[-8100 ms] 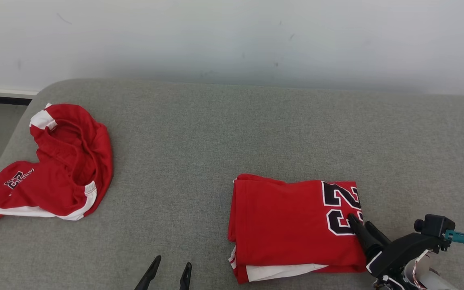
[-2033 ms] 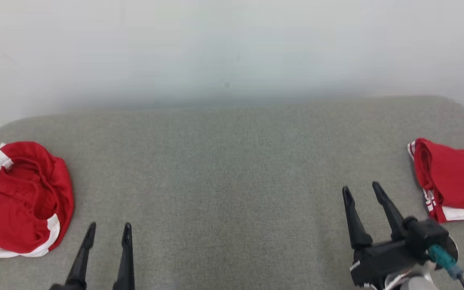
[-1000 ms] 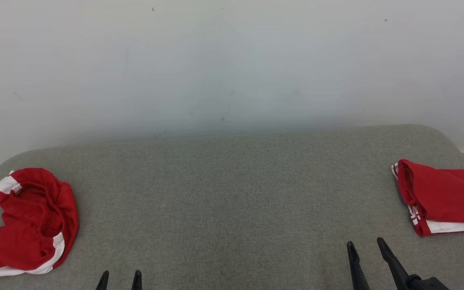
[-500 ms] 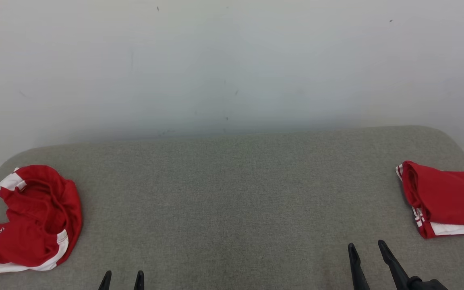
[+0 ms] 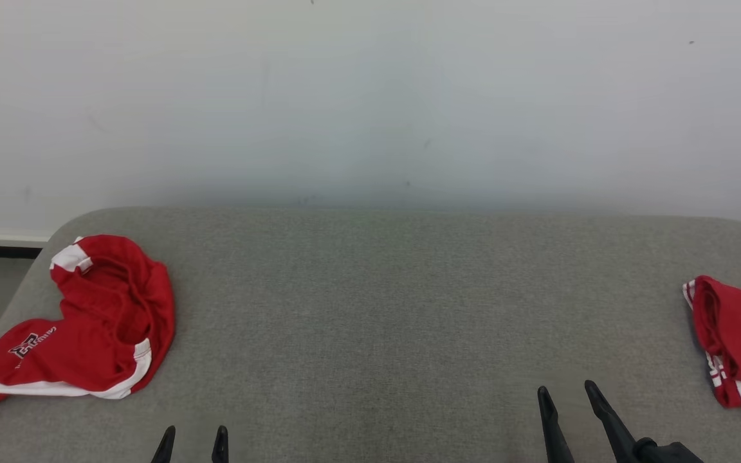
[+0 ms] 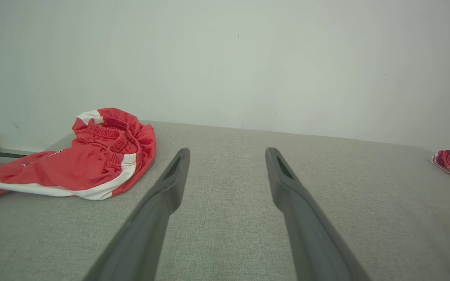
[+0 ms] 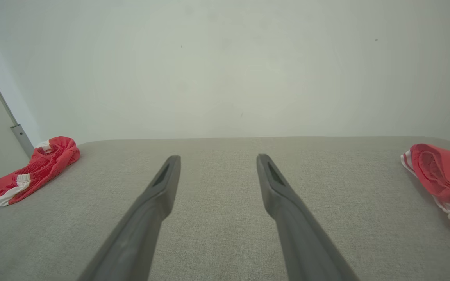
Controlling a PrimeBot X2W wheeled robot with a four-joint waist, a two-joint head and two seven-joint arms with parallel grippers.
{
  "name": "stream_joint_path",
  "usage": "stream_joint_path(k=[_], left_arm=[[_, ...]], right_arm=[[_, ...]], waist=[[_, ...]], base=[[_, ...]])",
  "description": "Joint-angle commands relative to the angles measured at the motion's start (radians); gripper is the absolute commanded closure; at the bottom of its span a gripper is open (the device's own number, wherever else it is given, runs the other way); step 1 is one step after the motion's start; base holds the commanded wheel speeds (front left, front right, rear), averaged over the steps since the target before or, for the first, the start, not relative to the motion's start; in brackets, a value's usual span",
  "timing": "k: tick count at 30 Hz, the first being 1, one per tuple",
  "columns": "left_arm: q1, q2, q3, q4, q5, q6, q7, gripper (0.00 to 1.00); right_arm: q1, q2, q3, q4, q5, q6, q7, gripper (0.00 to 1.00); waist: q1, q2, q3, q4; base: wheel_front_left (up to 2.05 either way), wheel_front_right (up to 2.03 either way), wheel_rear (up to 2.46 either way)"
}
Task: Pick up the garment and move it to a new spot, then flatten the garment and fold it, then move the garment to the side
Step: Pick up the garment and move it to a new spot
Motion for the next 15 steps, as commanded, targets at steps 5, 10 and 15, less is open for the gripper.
stream_joint_path(k=[5, 10, 15], left_arm=[[-0.011, 0.0, 0.009, -0.007, 0.015, 0.002, -0.003, 0.0], [-0.008, 0.0, 0.018, -0.009, 0.027, 0.003, -0.003, 0.0], [-0.011, 0.0, 0.021, -0.016, 0.044, -0.002, -0.003, 0.0]], right_arm=[[-0.013, -0.001, 0.02, 0.002, 0.018, 0.0, 0.0, 0.0], [-0.021, -0.002, 0.041, 0.0, 0.025, 0.0, 0.0, 0.0], [-0.016, 0.003, 0.051, -0.001, 0.031, 0.0, 0.0, 0.0]], waist=[[0.0, 0.0, 0.003, 0.081], [0.0, 0.0, 0.003, 0.149], [0.0, 0.0, 0.006, 0.205]], base=[[0.0, 0.0, 0.0], [0.0, 0.0, 0.0], [0.0, 0.0, 0.0]])
